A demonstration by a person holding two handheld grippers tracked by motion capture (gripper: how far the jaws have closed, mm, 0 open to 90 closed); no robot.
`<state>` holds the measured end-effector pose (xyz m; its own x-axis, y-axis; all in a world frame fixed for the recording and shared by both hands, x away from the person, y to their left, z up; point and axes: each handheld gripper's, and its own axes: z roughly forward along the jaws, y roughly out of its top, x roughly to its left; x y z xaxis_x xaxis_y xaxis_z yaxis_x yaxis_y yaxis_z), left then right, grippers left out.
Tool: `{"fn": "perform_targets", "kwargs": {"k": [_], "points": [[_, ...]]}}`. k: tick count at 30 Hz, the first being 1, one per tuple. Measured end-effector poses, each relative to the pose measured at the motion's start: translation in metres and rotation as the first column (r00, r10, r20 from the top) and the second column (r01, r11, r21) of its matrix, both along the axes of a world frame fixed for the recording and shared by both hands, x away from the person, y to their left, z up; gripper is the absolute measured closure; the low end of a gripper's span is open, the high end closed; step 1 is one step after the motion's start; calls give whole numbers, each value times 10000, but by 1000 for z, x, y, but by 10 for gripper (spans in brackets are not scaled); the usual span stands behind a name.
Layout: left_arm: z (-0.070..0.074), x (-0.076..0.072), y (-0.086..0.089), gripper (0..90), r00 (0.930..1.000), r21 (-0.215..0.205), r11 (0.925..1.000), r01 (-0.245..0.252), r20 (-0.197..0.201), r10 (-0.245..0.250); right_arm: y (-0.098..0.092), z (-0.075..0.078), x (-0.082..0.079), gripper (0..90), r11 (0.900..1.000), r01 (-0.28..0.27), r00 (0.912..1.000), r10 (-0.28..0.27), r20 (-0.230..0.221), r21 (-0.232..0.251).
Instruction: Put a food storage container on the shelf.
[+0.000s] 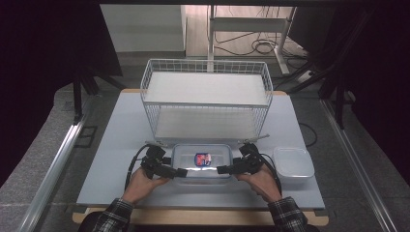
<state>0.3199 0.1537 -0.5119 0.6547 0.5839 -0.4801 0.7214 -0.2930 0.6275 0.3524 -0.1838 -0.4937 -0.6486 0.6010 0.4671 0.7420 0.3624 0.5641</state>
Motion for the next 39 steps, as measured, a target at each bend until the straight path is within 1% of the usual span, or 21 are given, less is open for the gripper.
{"fn": "perform_targets", "kwargs": {"k": [1, 3, 4, 5, 9, 10, 11, 13, 16, 18, 21, 24, 26, 27, 28, 29, 31, 34, 36, 39], "points": [[2, -3, 2, 125, 9999, -44, 10000, -84, 133, 84, -2, 2, -2, 171, 10000, 0, 10000, 0, 23, -8], [4, -10, 8, 212, 9993, -267, 9994, -225, 291, 233, -7, 7, -6, 265, 9998, 126, 9998, -129, 146, 172], [5, -12, 11, 290, 9990, -384, 9987, -323, 288, 334, -13, 10, -10, 334, 9989, 251, 9995, -259, 189, 391], [6, -14, 12, 290, 9987, -450, 9982, -400, 291, 414, -13, 10, -10, 334, 9989, 251, 9995, -259, 189, 391], [7, -22, 17, 378, 9972, -780, 9949, -643, 338, 671, -20, 12, -17, 421, 9958, 438, 9988, -453, 174, 801], [7, -26, 21, 431, 9968, -1085, 9917, -686, 325, 725, -25, 12, -20, 471, 9929, 504, 9986, -517, 96, 1073], [7, -26, 21, 449, 9968, -1085, 9917, -686, 325, 725, -25, 12, -20, 471, 9929, 504, 9986, -517, 96, 1073], [6, -29, 22, 458, 9962, -1271, 9887, -788, 267, 828, -27, 11, -24, 482, 9903, 545, 9985, -552, 21, 1277], [6, -33, 22, 484, 9950, -1354, 9866, -910, 293, 958, -26, 14, -28, 482, 9916, 635, 9978, -651, 107, 1130], [4, -35, 23, 493, 9943, -1492, 9840, -970, 300, 1026, -26, 13, -30, 483, 9902, 688, 9974, -707, 107, 1216], [5, -36, 24, 497, 9945, -1497, 9843, -939, 313, 996, -27, 13, -31, 486, 9891, 744, 9971, -756, 47, 1273], [2, -36, 25, 501, 9944, -1764, 9793, -988, 207, 1041, -27, 12, -32, 487, 9880, 784, 9969, -792, 7, 1333], [1, -35, 26, 502, 9940, -1828, 9776, -1038, 137, 1081, -28, 11, -31, 483, 9864, 857, 9963, -858, -56, 1406], [1, -35, 25, 502, 9939, -1802, 9780, -1052, 143, 1095, -27, 11, -31, 481, 9861, 891, 9960, -892, -53, 1400], [3, -36, 24, 503, 9934, -1699, 9793, -1101, 128, 1139, -26, 12, -33, 478, 9875, 911, 9957, -922, 30, 1286], [3, -36, 24, 505, 9934, -1699, 9793, -1101, 128, 1139, -26, 12, -33, 478, 9875, 911, 9957, -922, 30, 1286], [4, -36, 24, 507, 9925, -1669, 9787, -1198, 53, 1224, -25, 14, -34, 480, 9890, 924, 9953, -949, 168, 1152], [3, -34, 25, 516, 9897, -1891, 9715, -1427, -132, 1428, -24, 14, -37, 486, 9886, 1014, 9942, -1047, 235, 1112], [5, -34, 26, 522, 9874, -1910, 9691, -1563, -41, 1584, -24, 14, -38, 499, 9856, 1137, 9924, -1186, 326, 1249], [7, -32, 27, 524, 9858, -1968, 9665, -1645, 2, 1678, -23, 15, -38, 501, 9839, 1174, 9910, -1249, 484, 1351]]}}
